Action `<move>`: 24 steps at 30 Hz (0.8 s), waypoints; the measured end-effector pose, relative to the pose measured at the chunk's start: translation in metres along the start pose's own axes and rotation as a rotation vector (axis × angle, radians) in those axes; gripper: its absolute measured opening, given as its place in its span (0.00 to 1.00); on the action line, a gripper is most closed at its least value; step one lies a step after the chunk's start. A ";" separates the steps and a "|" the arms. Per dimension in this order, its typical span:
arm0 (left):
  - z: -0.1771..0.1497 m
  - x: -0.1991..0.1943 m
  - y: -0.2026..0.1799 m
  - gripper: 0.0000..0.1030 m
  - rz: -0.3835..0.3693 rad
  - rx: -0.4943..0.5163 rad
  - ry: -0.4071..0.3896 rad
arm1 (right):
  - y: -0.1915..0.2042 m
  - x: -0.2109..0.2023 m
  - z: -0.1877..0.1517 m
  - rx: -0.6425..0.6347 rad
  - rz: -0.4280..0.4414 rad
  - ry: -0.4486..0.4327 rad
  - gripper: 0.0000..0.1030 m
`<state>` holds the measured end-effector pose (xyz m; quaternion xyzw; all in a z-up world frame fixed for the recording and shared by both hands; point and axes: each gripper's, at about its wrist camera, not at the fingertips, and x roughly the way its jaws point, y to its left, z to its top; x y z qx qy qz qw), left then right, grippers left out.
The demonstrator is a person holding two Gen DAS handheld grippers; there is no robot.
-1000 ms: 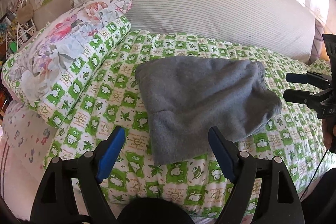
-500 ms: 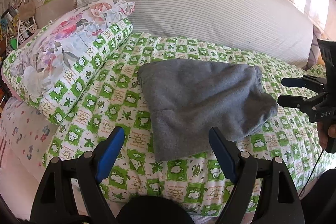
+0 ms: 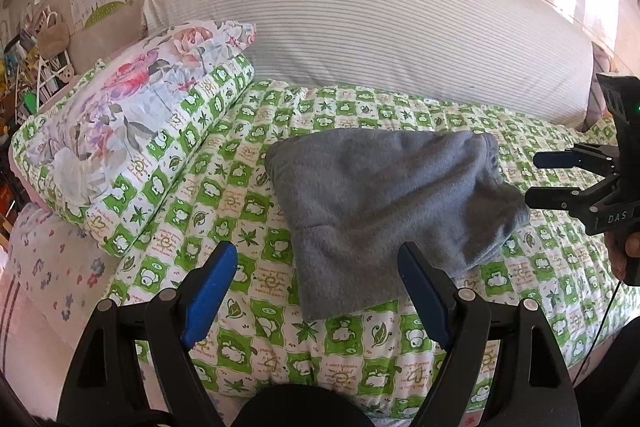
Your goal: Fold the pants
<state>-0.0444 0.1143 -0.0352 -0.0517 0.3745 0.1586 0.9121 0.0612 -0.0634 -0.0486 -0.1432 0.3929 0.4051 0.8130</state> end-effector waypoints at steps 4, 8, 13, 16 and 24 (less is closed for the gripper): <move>0.000 0.000 0.000 0.80 0.003 0.005 -0.006 | -0.001 0.001 -0.001 0.003 0.002 0.004 0.85; 0.001 0.003 0.001 0.80 0.002 0.002 -0.005 | -0.005 0.003 -0.001 0.005 0.005 0.010 0.85; 0.001 0.004 0.003 0.80 0.003 0.001 -0.003 | -0.005 0.004 -0.001 0.002 0.005 0.011 0.85; 0.002 0.005 0.004 0.80 0.004 0.002 -0.004 | -0.005 0.004 -0.001 0.000 0.006 0.012 0.85; 0.004 0.007 0.005 0.80 0.003 0.006 -0.005 | -0.006 0.006 -0.001 -0.006 0.010 0.014 0.85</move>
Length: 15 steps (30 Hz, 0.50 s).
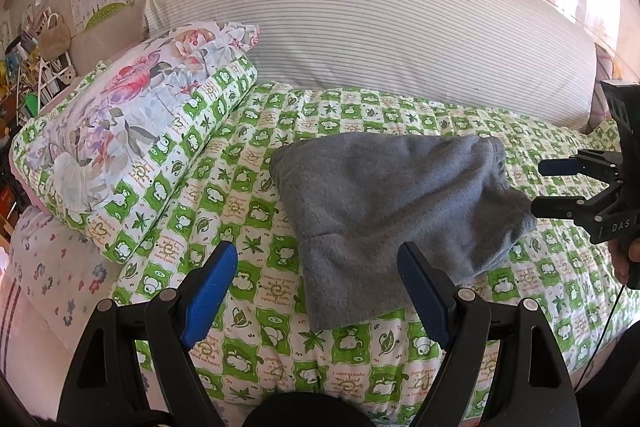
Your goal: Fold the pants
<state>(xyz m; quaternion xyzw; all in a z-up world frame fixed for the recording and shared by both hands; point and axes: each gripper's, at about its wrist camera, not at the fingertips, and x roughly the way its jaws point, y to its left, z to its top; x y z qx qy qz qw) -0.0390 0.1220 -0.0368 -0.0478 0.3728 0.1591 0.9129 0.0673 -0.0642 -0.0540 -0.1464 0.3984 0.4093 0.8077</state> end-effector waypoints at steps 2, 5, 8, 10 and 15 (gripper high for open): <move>0.000 0.000 0.000 0.80 -0.001 0.001 -0.001 | 0.000 0.000 0.000 0.000 0.001 0.000 0.85; 0.001 0.002 0.000 0.80 -0.003 0.005 -0.001 | -0.001 0.000 0.000 -0.001 0.001 0.001 0.85; 0.002 0.003 0.000 0.80 -0.009 0.005 0.002 | -0.001 0.000 0.000 -0.001 0.001 0.002 0.85; 0.002 0.004 -0.001 0.80 -0.013 0.006 0.005 | -0.001 0.000 0.000 -0.001 0.001 0.001 0.85; 0.002 0.008 -0.003 0.80 -0.019 0.008 0.010 | -0.001 0.001 0.000 0.000 0.000 0.003 0.85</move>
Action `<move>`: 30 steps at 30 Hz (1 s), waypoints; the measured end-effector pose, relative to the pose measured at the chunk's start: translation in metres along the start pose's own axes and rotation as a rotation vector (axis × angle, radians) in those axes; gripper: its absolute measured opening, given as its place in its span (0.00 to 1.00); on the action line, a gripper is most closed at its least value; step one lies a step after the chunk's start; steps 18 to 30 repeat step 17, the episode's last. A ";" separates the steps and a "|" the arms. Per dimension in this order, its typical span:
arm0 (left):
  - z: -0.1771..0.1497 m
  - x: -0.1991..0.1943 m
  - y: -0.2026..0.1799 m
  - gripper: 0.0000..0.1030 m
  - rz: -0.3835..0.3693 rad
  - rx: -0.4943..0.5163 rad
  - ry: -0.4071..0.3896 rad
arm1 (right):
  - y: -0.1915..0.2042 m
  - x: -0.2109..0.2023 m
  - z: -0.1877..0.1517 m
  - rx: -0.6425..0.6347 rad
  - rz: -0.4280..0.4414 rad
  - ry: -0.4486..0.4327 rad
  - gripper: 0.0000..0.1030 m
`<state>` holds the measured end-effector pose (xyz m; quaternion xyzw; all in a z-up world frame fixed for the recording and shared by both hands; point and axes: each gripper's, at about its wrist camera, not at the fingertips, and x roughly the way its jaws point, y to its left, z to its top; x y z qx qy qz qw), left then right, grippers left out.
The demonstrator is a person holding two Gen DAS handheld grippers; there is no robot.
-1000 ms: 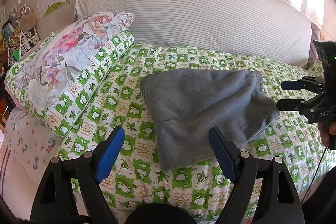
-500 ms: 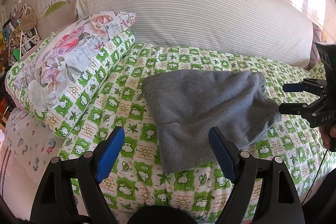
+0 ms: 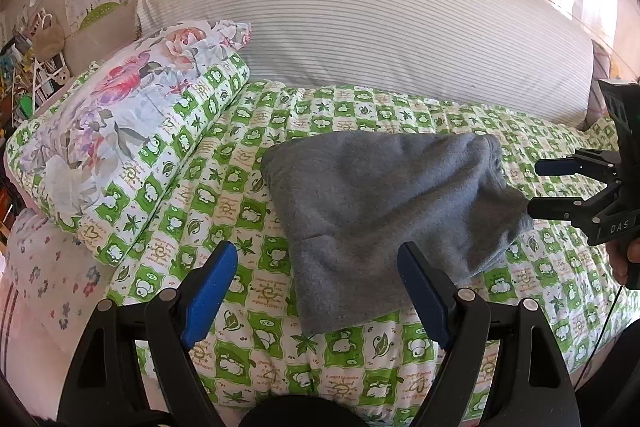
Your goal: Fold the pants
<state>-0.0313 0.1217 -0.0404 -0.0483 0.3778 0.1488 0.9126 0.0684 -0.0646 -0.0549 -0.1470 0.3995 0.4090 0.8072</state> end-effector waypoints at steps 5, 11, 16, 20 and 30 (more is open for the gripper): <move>0.000 0.002 0.000 0.80 -0.001 0.000 0.003 | -0.002 0.003 -0.003 0.007 0.005 0.000 0.85; 0.000 0.004 -0.001 0.80 -0.004 0.001 0.005 | -0.004 0.005 -0.005 0.015 0.017 -0.001 0.85; 0.001 0.009 -0.003 0.81 -0.009 0.001 0.012 | -0.006 0.006 -0.003 0.016 0.019 0.000 0.85; 0.002 0.010 -0.003 0.81 -0.010 -0.002 0.017 | -0.006 0.006 -0.003 0.017 0.021 -0.001 0.85; 0.002 0.010 -0.003 0.81 -0.010 -0.002 0.017 | -0.006 0.006 -0.003 0.017 0.021 -0.001 0.85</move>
